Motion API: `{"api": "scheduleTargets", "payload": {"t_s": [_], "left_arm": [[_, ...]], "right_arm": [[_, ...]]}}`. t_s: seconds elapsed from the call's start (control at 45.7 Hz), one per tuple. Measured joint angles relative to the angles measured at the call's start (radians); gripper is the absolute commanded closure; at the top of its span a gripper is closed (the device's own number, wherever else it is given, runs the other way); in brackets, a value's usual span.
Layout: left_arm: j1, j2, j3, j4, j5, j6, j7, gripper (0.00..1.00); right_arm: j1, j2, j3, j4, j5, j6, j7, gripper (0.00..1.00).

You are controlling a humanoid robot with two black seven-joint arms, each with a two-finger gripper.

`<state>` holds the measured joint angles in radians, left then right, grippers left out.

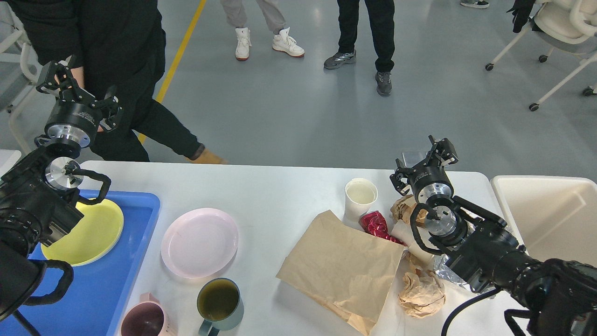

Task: Tidy desktop
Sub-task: 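Raise the left gripper from the tray edge toward the table center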

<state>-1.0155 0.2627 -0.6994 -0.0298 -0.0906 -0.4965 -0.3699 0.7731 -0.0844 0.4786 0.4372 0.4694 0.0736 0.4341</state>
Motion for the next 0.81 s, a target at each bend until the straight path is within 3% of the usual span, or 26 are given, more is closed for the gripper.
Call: {"api": "scheduleTargets", "payload": {"t_s": [0.219, 0.525, 0.657, 0.81], "left_arm": [[0.006, 0.013, 0.040, -0.037, 0.006, -0.079, 0.039, 0.04], [-0.003, -0.036, 0.092, -0.041, 0.012, -0.088, 0.050, 0.04], [-0.034, -0.024, 0.233, -0.040, 0.019, -0.088, 0.051, 0.04], [-0.100, 0.016, 0.510, -0.039, 0.037, -0.113, 0.051, 0.04]], "right_arm": [[0.000, 0.000, 0.000, 0.000, 0.000, 0.000, 0.000, 0.00], [0.000, 0.000, 0.000, 0.000, 0.000, 0.000, 0.000, 0.00], [0.000, 0.000, 0.000, 0.000, 0.000, 0.000, 0.000, 0.00], [0.000, 0.000, 0.000, 0.000, 0.000, 0.000, 0.000, 0.00]]}}
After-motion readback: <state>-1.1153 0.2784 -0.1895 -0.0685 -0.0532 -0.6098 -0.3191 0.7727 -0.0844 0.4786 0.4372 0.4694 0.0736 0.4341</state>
